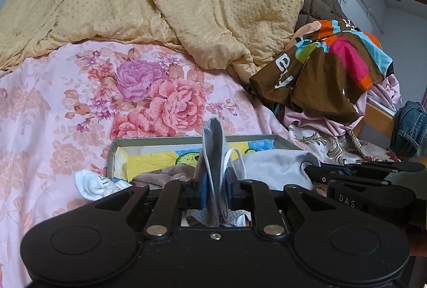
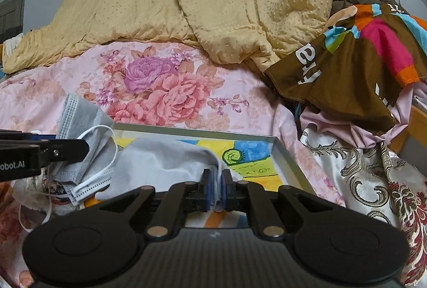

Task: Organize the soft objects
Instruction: 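Lower the mask and grey cloth into the tray and open both tools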

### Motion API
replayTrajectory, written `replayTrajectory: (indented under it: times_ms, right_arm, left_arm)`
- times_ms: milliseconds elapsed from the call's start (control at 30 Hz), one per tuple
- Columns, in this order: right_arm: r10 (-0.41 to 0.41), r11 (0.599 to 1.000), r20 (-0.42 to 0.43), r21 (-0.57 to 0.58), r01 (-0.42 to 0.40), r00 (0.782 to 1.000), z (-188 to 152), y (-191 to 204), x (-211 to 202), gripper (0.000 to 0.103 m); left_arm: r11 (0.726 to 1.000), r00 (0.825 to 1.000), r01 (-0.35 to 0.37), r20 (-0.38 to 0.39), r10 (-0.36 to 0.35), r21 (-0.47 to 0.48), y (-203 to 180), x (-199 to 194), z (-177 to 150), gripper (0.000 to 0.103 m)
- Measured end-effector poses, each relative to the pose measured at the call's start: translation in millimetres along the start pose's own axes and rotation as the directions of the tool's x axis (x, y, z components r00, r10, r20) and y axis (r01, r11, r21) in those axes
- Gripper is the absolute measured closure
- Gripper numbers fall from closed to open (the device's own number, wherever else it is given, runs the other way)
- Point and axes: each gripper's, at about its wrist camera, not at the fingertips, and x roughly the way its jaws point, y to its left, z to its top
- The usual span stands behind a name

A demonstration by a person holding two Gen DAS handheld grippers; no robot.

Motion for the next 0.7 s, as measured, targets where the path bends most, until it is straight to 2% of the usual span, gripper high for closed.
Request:
replayTrajectory:
  times_ms: [67, 167, 333, 500, 700]
  right_arm:
    - [0.0, 1.0, 0.0, 0.003, 0.0, 1.0, 0, 0, 0, 0.094]
    - [-0.001, 1.0, -0.002, 0.008, 0.001, 1.0, 0, -1, 0, 0.091]
    - [-0.012, 1.0, -0.005, 0.025, 0.012, 1.0, -1, -5, 1, 0.075]
    - [-0.017, 0.999, -0.005, 0.049, 0.018, 1.0, -1, -9, 0, 0.066]
    - [-0.016, 0.998, 0.001, 0.061, 0.016, 1.0, -1, -11, -2, 0.054]
  left_arm:
    - [1.0, 1.0, -0.004, 0.002, 0.004, -0.003, 0, 0, -1, 0.086]
    - [1.0, 1.0, -0.017, 0.005, 0.017, -0.003, -1, 0, -1, 0.078]
    - [0.999, 0.999, -0.039, 0.003, 0.039, -0.002, 0, 0, 1, 0.066]
    - [0.999, 0.999, -0.045, 0.006, 0.045, -0.008, 1, -2, 2, 0.045]
    - [0.995, 0.996, -0.089, -0.019, 0.088, -0.047, 8, 1, 0, 0.039]
